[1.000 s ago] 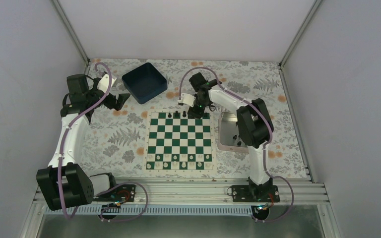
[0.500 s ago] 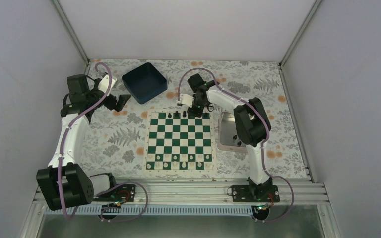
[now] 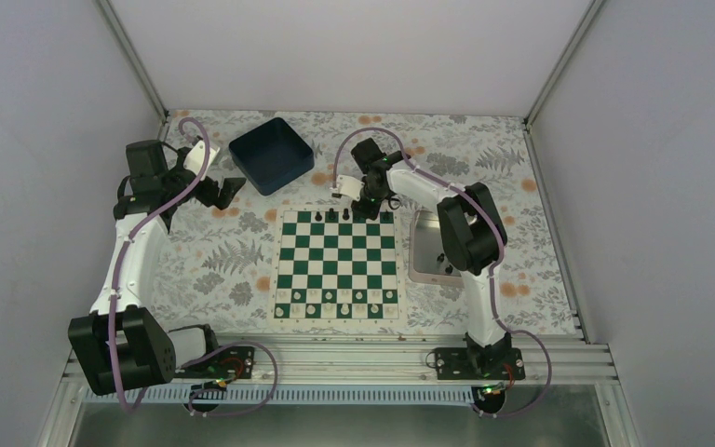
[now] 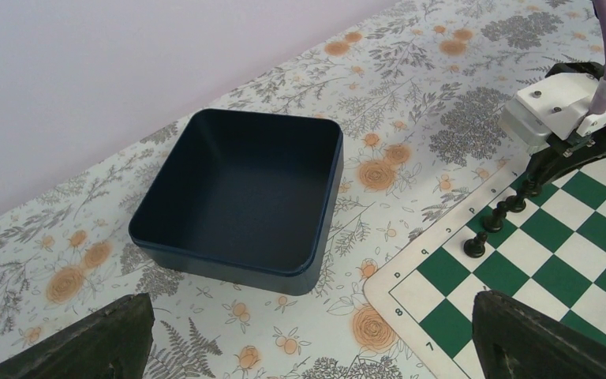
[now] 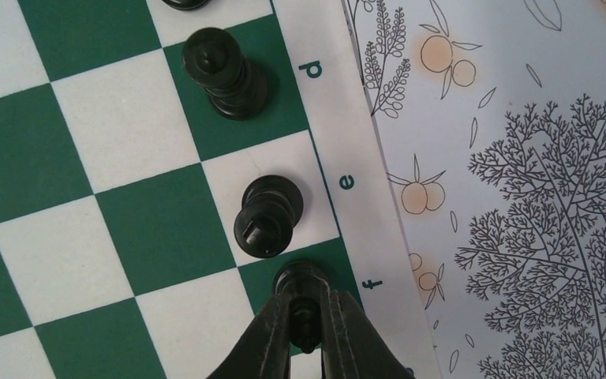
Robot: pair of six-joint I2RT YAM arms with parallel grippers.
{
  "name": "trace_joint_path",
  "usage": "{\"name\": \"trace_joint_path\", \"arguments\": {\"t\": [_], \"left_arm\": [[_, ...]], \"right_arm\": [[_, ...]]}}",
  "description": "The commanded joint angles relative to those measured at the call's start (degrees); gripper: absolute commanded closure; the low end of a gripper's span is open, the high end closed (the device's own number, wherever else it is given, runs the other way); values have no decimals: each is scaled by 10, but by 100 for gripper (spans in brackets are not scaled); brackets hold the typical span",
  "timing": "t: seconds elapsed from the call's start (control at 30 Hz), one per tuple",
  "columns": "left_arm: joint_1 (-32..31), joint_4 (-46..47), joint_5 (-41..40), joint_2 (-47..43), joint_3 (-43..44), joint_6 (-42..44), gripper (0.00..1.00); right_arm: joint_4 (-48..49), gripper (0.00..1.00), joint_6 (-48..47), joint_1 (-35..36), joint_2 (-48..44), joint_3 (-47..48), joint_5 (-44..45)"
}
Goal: Set up the chess pieces on the board
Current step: Adjust the chess piece on the chessboard.
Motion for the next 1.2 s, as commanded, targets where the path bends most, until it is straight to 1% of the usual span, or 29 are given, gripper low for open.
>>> {"name": "trace_joint_path", "arguments": {"t": [0.0, 1.17], "left_arm": [[2, 0, 13, 1, -2, 9, 0], [2, 1, 7, -1, -2, 6, 0]], "right_arm": [[4, 91, 0, 1, -1, 6, 5], [-14, 93, -12, -8, -32, -11, 0]]}}
